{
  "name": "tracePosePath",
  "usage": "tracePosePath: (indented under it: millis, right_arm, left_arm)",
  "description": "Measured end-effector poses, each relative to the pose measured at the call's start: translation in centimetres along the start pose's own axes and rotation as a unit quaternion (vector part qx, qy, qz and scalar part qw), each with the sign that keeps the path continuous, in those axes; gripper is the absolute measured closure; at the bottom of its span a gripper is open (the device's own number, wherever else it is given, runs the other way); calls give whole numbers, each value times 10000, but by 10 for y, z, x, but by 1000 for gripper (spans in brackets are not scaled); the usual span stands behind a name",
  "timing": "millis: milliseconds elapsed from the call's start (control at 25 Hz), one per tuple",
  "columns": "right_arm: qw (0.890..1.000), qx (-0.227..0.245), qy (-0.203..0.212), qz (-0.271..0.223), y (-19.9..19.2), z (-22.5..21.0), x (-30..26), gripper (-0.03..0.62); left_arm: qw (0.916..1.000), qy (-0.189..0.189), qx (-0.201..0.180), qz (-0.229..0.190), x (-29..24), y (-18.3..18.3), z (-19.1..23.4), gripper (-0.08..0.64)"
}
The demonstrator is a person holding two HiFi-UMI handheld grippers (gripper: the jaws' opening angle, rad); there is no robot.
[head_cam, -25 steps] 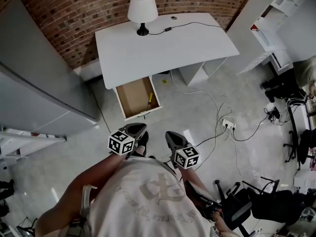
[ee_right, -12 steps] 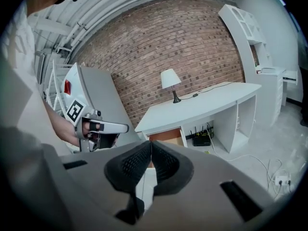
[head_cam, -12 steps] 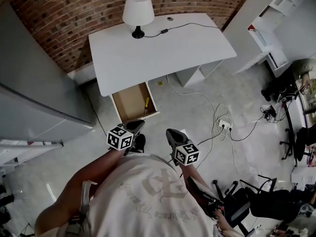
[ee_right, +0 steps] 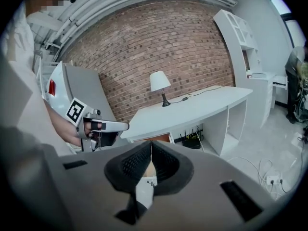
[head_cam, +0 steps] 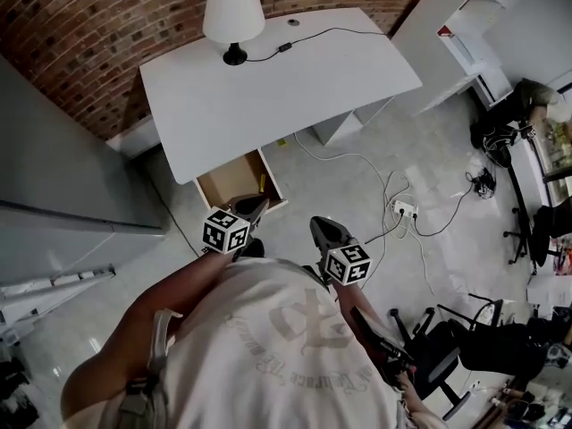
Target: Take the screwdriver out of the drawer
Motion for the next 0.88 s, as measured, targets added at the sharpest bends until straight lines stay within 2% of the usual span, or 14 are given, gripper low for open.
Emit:
tracePosePath:
  millis: [280,480,880]
  right_arm:
    - [9997,-40,-217,-101,16,-3,-18,586]
    - [9997,-31,-235,-50,18,-4,-29,586]
    - [10000,18,-17,22,22,-10,-51,586]
  left_arm:
    - [9994,-331,-65,-2,-7,12,21,546]
    - [9997,-231,-16,64,-4,8,34,546]
    - [9994,69,238,238,2,-11,48,546]
Point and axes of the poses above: the fingertips, and each gripper's own axes: x backward along the fingers, z to its left, y out of its top, the point moved 9 cm from there along x, backward along the fingers, and after that the axes turned 1 degree about z, right-handed, at the moved point
